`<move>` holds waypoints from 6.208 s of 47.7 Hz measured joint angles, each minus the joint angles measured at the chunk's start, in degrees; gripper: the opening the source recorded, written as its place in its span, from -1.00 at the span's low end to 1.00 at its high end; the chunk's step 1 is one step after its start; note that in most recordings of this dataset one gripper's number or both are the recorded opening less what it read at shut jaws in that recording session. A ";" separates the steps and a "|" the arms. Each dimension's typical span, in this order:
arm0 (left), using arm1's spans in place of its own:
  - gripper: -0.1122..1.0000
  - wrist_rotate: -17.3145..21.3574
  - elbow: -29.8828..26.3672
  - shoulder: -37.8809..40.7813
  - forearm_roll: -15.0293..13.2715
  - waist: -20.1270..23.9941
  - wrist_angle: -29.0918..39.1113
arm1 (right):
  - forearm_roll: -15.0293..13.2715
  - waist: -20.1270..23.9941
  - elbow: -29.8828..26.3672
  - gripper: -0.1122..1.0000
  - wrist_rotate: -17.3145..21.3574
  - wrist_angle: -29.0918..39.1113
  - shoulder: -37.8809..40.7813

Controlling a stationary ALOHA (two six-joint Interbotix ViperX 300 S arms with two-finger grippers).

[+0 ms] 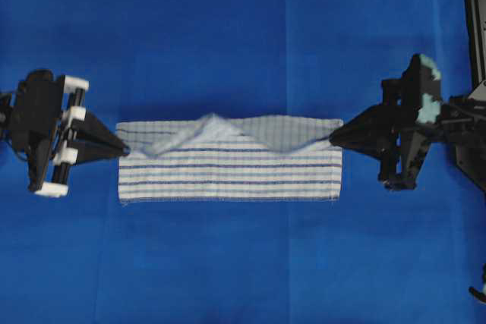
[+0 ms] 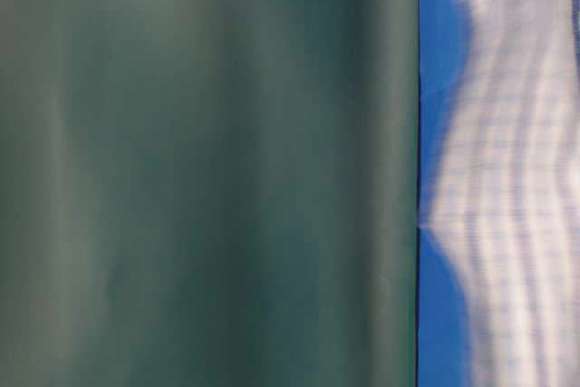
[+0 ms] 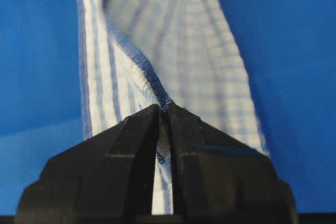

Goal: Fold the blue towel.
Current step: 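Lift the top corners and fold them down toward the bottom edge, then open both grippers to release the folded edge, then grasp the folded strip's left and right ends with both grippers, then lift the strip and swing it to a vertical orientation, then lower the strip onto the table lengthwise and release it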

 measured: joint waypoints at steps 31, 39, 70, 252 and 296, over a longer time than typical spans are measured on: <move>-0.73 -6.06 -1.85 15.29 0.00 -6.68 -10.02 | 10.72 12.30 -2.90 -0.81 0.00 -8.53 14.24; -0.49 -6.68 -1.93 15.29 -0.09 -6.42 -9.93 | 11.07 12.30 -2.90 -0.53 0.00 -8.53 14.33; 0.45 -5.54 -3.34 2.81 0.00 3.87 4.13 | 14.85 2.29 1.14 0.66 -11.51 -6.42 3.08; -0.74 -18.28 -46.67 35.51 -2.55 -1.49 -1.05 | 14.77 -30.59 -28.30 -0.85 -46.49 4.31 17.05; -0.74 -17.40 -44.38 40.52 -23.64 -6.06 -19.42 | 14.77 -32.17 -30.06 -0.85 -46.58 4.75 19.25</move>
